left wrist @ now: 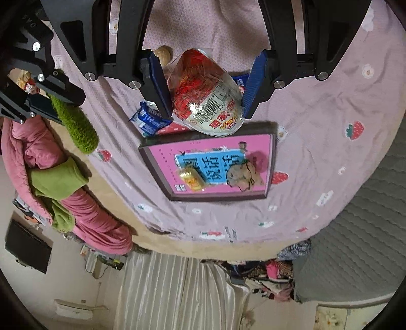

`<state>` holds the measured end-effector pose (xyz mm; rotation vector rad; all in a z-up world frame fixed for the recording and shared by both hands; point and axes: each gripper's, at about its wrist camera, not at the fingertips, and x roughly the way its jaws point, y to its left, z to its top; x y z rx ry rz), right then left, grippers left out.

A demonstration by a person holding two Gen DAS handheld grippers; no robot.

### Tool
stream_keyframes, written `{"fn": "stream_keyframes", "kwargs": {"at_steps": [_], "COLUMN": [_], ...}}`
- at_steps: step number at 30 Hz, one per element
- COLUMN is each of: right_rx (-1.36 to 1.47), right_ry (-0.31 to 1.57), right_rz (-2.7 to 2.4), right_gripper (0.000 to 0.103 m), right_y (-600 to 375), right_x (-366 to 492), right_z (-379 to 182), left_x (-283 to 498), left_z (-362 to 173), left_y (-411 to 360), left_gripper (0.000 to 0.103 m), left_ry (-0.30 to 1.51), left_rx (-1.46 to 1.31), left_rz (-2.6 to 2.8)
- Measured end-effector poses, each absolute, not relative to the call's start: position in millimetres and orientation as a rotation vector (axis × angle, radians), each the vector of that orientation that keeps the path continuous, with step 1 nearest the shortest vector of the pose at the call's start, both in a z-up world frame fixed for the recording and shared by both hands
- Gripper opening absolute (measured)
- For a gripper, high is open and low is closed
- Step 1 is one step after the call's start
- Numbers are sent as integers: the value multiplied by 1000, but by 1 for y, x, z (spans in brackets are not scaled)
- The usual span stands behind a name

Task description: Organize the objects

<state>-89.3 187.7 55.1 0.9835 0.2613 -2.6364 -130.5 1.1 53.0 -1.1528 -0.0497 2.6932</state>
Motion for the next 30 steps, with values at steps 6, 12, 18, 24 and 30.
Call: {"fn": "stream_keyframes", "kwargs": {"at_steps": [6,12,18,24,30], "right_rx": [937,893,863,829,796], "right_ry": [258,247,216,193,184], "right_rz": [-2653,-2663,-2676,-2683,-2692], "right_gripper": [26,26,26,26,26], "right_y": [181,172,168,166,166], "right_x": [-84,-79,-77,-75,-75], "right_z": [77,93,107,119,130], "left_x": [-118,-109,-100,-90,-86], "left_z": [70,84,100,119,134], "left_y": [-2,-6,-13,-13,-9], "left_gripper": [58,58,58,58,58], "left_ry": [-44,-25,-30,0,23], "left_rx": [-1107,-1071,-1029,-967,-917], "left_rz": [2722,2755,2787,2813,2826]}}
